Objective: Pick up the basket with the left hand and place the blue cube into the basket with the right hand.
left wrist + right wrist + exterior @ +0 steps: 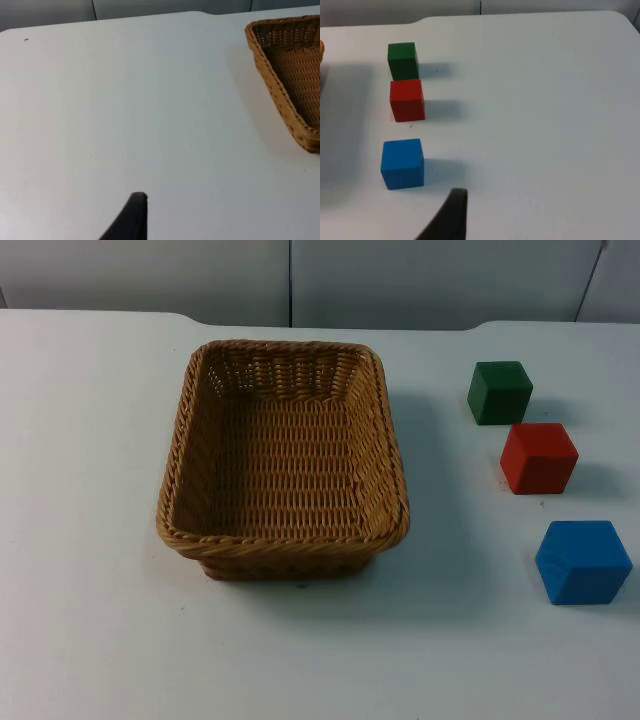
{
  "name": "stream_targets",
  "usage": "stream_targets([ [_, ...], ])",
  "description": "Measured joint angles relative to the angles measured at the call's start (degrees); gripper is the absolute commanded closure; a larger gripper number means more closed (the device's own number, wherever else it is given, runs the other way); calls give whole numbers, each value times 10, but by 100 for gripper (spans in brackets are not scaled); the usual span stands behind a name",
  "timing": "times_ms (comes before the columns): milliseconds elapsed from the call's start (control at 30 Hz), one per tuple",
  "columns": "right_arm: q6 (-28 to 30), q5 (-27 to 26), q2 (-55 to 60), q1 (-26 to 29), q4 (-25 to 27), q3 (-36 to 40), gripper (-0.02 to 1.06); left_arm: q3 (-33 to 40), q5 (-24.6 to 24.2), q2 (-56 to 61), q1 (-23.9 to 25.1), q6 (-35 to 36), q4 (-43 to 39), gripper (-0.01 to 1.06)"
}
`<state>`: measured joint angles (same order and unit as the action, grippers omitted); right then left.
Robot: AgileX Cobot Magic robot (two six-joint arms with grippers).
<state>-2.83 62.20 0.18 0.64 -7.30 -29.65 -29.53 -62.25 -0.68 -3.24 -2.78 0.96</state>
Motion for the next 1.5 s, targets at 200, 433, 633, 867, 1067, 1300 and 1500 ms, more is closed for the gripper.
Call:
stream_targets([
  [200, 0, 0, 0, 0, 0, 0, 0, 0, 0, -41, 0, 0, 0, 0],
  [433, 0, 0, 0, 0, 0, 0, 0, -3, 6, -106, 0, 0, 0, 0],
  [633, 0, 0, 0, 0, 0, 0, 0, -28, 76, -134, 0, 0, 13, 0],
  [867, 0, 0, 0, 0, 0, 0, 0, -61, 151, -198, 0, 0, 17, 0],
  [1067, 0, 0, 0, 0, 0, 0, 0, -95, 198, -283, 0, -1, 19, 0],
  [1300, 0, 0, 0, 0, 0, 0, 0, -124, 253, -358, 0, -8, 36, 0],
  [1500, 0, 0, 0, 0, 0, 0, 0, -165, 276, -453, 0, -48, 58, 0],
])
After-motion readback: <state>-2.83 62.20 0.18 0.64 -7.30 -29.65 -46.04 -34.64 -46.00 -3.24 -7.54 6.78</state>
